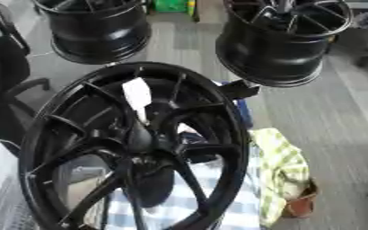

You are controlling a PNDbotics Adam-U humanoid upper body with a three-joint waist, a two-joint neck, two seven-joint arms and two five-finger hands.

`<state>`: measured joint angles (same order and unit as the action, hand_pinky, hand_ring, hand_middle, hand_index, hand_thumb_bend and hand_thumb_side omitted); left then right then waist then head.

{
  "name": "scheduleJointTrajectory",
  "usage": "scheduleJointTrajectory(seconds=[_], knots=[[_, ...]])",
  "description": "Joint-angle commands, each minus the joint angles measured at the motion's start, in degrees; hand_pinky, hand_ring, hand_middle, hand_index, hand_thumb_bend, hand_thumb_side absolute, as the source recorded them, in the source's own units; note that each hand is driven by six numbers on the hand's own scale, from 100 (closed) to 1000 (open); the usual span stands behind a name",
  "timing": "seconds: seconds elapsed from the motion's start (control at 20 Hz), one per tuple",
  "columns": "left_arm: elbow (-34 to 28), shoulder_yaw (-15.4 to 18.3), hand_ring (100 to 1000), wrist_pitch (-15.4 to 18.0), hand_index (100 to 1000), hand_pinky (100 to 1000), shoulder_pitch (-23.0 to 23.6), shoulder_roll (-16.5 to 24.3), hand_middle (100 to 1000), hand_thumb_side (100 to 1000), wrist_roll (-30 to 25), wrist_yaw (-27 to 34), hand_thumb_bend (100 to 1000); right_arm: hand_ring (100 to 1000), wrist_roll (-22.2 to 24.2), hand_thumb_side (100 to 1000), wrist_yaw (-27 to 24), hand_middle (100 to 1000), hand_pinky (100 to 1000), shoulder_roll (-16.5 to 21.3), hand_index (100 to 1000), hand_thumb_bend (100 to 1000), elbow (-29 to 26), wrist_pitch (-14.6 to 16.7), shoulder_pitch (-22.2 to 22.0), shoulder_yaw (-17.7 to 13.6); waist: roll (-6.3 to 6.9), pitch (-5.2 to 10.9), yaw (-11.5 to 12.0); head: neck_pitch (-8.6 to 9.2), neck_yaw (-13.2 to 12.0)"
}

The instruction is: Pull the pin out of the wheel hub.

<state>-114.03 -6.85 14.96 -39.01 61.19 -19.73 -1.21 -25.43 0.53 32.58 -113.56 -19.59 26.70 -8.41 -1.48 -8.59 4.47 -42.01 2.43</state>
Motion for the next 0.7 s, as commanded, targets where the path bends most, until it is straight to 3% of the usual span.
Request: scheduleJointTrajectory(seconds=[0.05,0.4,0.7], knots=[[-0.56,-2.02,790,0.27,841,832,-2.96,2.8,725,370,-7.28,-1.7,362,608,-0.02,286,-0.34,591,772,2.16,731,378,-1.03,-0.27,1.09,-0.04,0.08,0.21,-0.09,1.25,-0.4],[-0.56,-6.61,806,3.04,858,839,-4.39,5.49,752,376,-18.72,-1.26,409,606,0.02,288,-0.67,590,772,2.92,730,379,-1.03,-0.4,1.99,0.26,0.72,-1.42,-0.12,2.69,0.33],[-0.56,-8.48,817,7.2,866,847,-4.86,6.37,765,335,-23.07,-1.27,440,604,0.03,289,-0.86,588,772,3.16,729,380,-1.03,-0.46,2.37,0.42,1.0,-2.09,-0.57,3.86,0.62]])
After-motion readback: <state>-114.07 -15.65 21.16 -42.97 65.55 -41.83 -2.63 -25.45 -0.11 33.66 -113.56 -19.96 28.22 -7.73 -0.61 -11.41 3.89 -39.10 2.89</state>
